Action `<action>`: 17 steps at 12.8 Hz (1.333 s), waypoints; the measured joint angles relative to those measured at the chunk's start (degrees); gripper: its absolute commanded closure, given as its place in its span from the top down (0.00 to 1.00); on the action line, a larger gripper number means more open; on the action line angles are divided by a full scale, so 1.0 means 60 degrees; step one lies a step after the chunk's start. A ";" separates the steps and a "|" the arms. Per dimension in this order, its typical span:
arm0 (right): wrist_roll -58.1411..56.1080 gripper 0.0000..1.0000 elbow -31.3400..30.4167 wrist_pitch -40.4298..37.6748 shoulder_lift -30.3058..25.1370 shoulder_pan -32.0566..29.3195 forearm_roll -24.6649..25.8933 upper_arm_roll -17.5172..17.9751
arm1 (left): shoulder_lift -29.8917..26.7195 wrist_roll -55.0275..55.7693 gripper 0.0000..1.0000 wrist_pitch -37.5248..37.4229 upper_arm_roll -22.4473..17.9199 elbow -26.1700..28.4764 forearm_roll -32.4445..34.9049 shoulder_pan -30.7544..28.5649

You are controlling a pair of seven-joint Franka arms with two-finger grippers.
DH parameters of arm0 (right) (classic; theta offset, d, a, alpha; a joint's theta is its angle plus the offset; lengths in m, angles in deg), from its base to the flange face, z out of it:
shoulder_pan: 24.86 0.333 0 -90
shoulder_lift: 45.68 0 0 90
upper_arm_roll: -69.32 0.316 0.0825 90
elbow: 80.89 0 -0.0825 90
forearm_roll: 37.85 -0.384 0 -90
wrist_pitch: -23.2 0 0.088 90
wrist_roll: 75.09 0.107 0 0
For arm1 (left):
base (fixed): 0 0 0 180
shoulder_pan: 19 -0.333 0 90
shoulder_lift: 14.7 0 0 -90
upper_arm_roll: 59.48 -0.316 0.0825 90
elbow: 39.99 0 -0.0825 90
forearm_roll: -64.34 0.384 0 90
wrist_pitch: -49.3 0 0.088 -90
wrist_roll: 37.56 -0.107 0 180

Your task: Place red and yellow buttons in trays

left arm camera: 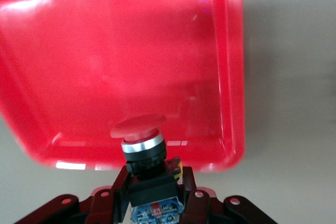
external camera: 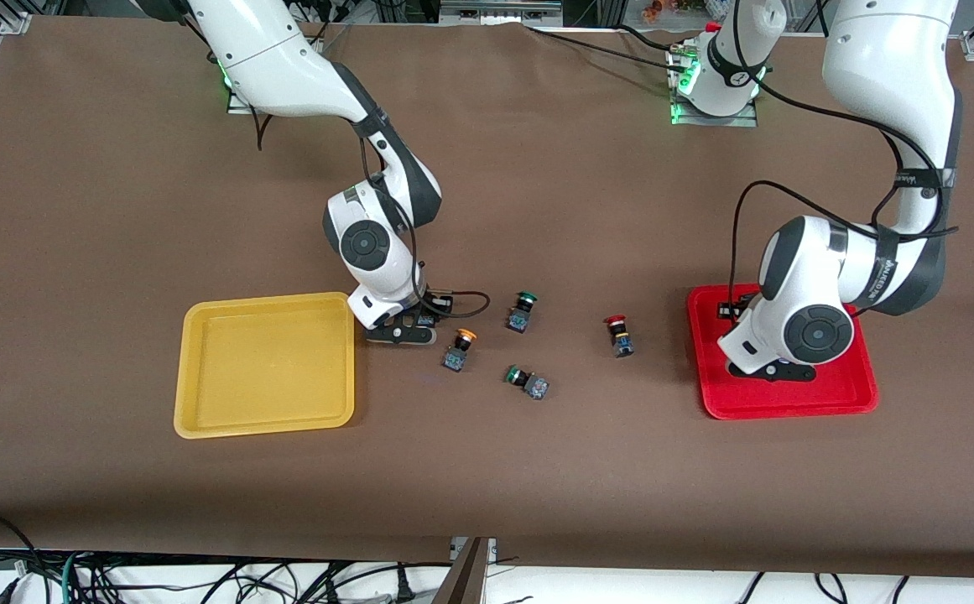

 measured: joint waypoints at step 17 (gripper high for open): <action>-0.2158 0.99 0.1930 -0.2755 -0.0285 -0.2313 -0.0151 0.0302 | -0.0481 0.1534 1.00 0.3543 0.1614 0.0937 -0.0650 0.0531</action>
